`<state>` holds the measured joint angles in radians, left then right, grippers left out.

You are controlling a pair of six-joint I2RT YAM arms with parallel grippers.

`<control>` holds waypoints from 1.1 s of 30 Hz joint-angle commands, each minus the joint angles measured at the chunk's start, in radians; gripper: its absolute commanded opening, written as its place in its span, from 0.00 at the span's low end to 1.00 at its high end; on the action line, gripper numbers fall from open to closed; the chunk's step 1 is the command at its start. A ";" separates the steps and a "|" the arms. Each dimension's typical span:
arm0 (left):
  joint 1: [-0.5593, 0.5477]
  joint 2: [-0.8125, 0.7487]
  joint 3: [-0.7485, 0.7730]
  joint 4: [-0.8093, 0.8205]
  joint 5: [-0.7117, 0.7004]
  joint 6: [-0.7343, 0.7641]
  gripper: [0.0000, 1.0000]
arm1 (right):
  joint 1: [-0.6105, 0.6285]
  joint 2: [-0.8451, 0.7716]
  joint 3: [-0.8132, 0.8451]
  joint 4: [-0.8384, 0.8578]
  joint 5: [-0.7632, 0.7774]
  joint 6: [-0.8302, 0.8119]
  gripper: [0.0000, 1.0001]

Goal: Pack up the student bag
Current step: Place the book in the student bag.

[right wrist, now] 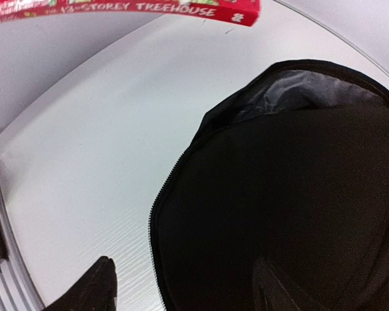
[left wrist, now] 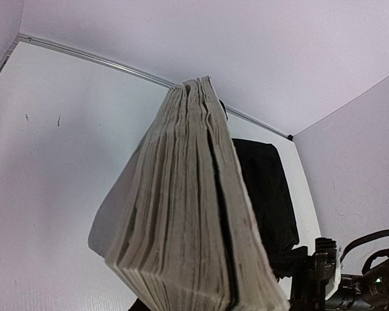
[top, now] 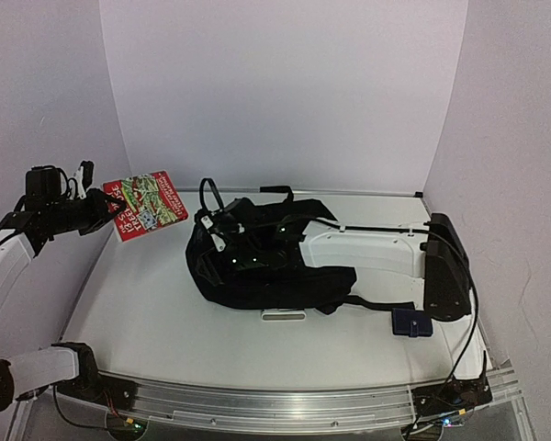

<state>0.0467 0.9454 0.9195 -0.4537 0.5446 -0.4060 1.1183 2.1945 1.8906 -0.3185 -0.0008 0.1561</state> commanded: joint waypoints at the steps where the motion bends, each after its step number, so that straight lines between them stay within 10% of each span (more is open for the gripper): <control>1: 0.002 -0.009 0.017 0.057 -0.009 0.043 0.00 | 0.009 0.086 0.117 -0.031 -0.031 -0.043 0.64; 7: 0.001 0.009 0.015 0.058 0.013 0.042 0.00 | 0.009 0.178 0.188 -0.033 0.048 -0.034 0.59; 21: 0.001 -0.004 0.010 0.080 0.038 -0.029 0.00 | 0.008 0.038 0.132 0.038 0.295 0.179 0.00; 33: -0.010 -0.032 -0.157 0.249 0.226 -0.363 0.00 | 0.008 -0.216 -0.193 0.256 0.585 0.428 0.00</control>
<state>0.0465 0.9136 0.8116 -0.3639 0.6282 -0.6226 1.1248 2.0850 1.7727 -0.1939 0.4556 0.4717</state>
